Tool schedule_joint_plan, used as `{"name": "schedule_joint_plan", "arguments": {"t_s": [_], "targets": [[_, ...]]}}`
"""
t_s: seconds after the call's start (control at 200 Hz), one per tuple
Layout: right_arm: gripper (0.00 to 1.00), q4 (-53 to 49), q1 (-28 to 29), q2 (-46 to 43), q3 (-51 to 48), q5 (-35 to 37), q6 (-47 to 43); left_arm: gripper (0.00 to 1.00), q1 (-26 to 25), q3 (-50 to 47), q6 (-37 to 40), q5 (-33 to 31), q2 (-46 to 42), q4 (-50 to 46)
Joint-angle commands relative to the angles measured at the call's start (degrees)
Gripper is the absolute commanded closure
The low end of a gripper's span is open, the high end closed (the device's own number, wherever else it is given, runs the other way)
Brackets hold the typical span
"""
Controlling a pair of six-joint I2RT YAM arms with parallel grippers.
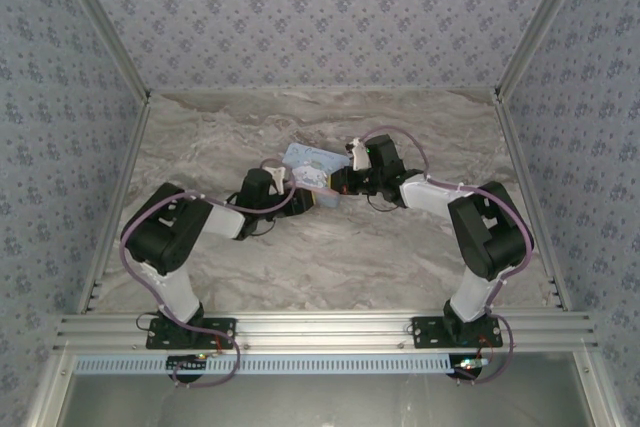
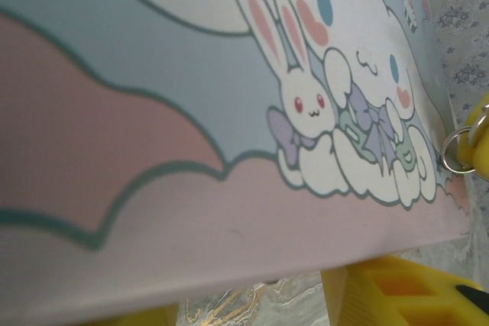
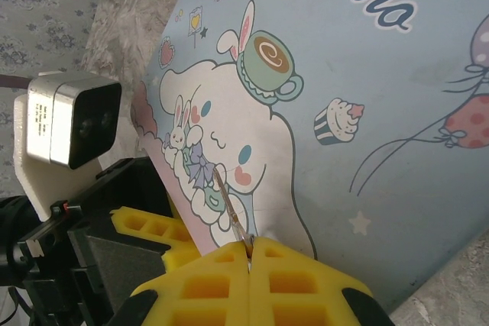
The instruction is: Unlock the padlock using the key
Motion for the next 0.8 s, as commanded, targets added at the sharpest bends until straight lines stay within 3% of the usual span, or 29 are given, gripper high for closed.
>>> {"name": "schedule_joint_plan", "arguments": {"t_s": [0.0, 0.33, 0.794], "targets": [[1.0, -2.4, 0.5, 1.8, 0.0, 1.3, -0.6, 0.51, -1.8, 0.8, -2.3, 1.1, 1.5, 0.7], [1.0, -1.9, 0.6, 1.8, -0.2, 1.5, -0.1, 0.61, -3.6, 0.4, -6.0, -3.0, 1.8, 2.0], [1.0, -1.6, 0.7, 1.8, -0.2, 1.2, 0.2, 0.62, -3.7, -0.5, -11.1, -9.0, 1.8, 4.0]]}}
